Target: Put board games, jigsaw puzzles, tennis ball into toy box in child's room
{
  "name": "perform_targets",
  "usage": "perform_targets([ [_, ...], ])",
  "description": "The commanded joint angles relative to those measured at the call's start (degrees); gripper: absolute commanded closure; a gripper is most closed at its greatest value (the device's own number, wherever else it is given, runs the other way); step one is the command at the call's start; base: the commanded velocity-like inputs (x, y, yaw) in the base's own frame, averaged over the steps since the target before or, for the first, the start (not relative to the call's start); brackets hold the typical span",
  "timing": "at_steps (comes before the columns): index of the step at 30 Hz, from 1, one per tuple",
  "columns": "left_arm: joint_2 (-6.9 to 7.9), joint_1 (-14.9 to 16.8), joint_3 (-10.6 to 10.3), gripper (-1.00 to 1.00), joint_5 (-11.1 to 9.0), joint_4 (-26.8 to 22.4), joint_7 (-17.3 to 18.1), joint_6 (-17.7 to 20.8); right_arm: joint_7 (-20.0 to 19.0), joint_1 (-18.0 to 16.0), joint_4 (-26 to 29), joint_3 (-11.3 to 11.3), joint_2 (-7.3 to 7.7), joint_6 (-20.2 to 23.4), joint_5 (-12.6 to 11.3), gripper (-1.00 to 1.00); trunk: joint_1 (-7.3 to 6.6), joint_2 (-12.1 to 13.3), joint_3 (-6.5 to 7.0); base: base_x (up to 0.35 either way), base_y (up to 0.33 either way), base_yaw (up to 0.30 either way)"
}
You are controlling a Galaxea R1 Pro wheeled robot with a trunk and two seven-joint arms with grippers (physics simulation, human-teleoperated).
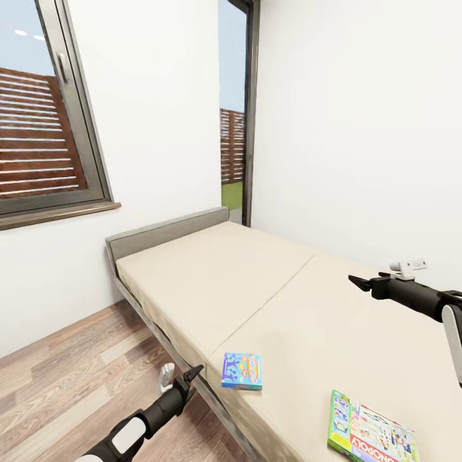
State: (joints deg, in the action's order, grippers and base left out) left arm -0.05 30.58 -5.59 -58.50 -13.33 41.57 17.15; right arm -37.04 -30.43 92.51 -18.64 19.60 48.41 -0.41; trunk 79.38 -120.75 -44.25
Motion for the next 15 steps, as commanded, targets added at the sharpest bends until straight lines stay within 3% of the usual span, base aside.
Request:
perform_targets([
  [1, -0.08, 0.0, -0.3, -1.00, -0.6, 0.0, 0.1, 0.4, -0.2, -0.1, 0.0, -0.1, 0.00, 0.4, 0.0, -1.00, -0.01, 0.0, -0.06, 0.000, 0.000, 0.000],
  [5, -0.37, 0.0, -0.4, -1.00, -0.5, 0.1, 0.2, 0.4, -0.2, 0.0, 0.0, -0.1, 0.00, 0.4, 0.0, -1.00, -0.01, 0.0, -0.06, 0.000, 0.000, -0.012],
  [10, -0.31, 0.0, -0.4, -1.00, -0.5, 0.1, 0.3, 0.6, -0.2, 0.0, 0.0, 0.1, 0.09, 0.4, 0.0, -1.00, -0.01, 0.0, -0.06, 0.000, 0.000, -0.182],
  [15, -0.48, 0.0, -0.6, -1.00, -0.2, 0.0, 0.2, -0.1, -0.2, 0.0, 0.0, -0.1, 0.17, 0.4, 0.0, -1.00, -0.01, 0.0, -0.06, 0.000, 0.000, -0.020],
])
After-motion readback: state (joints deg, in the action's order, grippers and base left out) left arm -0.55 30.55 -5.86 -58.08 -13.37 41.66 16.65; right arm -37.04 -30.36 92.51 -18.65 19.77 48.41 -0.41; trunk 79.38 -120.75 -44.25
